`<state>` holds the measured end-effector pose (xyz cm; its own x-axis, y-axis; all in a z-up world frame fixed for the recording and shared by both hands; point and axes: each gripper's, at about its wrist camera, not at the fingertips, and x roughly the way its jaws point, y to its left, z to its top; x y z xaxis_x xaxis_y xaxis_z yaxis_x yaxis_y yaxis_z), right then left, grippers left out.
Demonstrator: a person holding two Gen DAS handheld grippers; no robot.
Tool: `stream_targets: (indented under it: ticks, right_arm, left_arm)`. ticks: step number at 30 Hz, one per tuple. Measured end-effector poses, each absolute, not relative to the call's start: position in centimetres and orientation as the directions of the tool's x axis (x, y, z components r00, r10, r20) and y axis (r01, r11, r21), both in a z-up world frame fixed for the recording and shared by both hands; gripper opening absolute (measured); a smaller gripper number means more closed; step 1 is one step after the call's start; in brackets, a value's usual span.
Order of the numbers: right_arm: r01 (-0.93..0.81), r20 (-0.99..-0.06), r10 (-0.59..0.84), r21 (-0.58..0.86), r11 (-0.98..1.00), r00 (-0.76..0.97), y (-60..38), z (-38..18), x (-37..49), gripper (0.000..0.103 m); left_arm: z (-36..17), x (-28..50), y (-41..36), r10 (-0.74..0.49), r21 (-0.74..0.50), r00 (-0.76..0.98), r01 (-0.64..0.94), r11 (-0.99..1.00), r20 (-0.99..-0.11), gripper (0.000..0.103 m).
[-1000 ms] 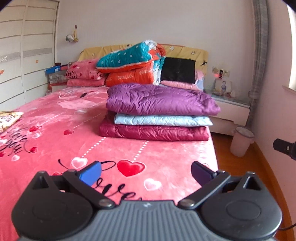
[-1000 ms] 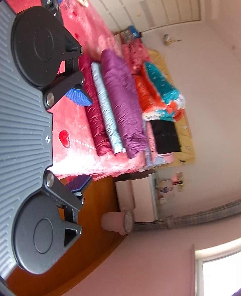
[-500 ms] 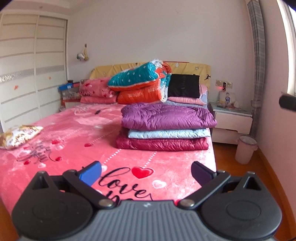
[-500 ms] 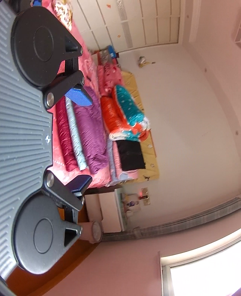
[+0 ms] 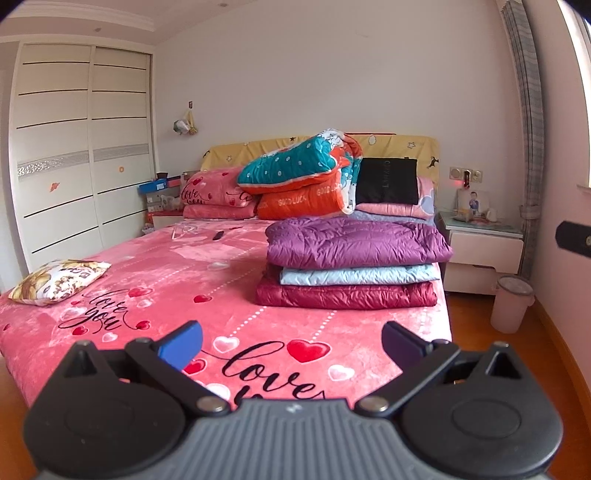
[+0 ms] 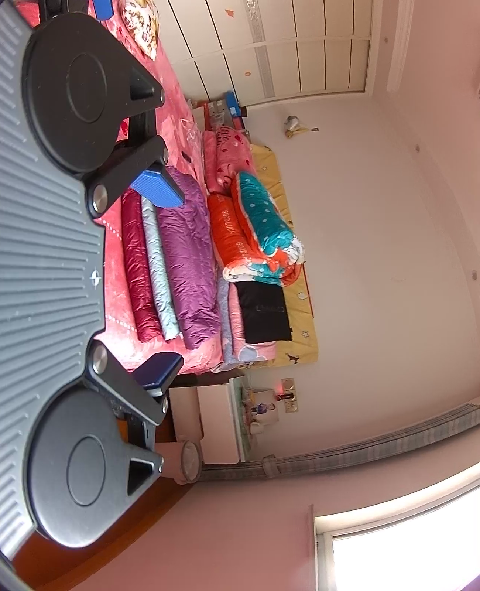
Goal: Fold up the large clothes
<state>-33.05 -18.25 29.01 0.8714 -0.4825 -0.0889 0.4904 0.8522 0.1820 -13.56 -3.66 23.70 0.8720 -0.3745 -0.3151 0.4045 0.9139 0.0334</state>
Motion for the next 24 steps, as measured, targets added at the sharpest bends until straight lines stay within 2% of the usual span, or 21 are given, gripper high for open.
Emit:
stream_targets:
  ticks: [6, 24]
  right_arm:
    - [0.483, -0.129, -0.466, 0.195, 0.853, 0.875, -18.5, 28.5, -32.8, 0.103]
    - [0.482, -0.158, -0.459, 0.160, 0.862, 0.874, -18.9, 28.2, -32.4, 0.103]
  left_arm:
    - [23.1, -13.4, -3.7, -0.380, 0.021, 0.865, 0.409, 0.912, -0.326, 0.102]
    - [22.4, -13.3, -3.7, -0.374, -0.006, 0.869, 0.393, 0.920, -0.323, 0.102]
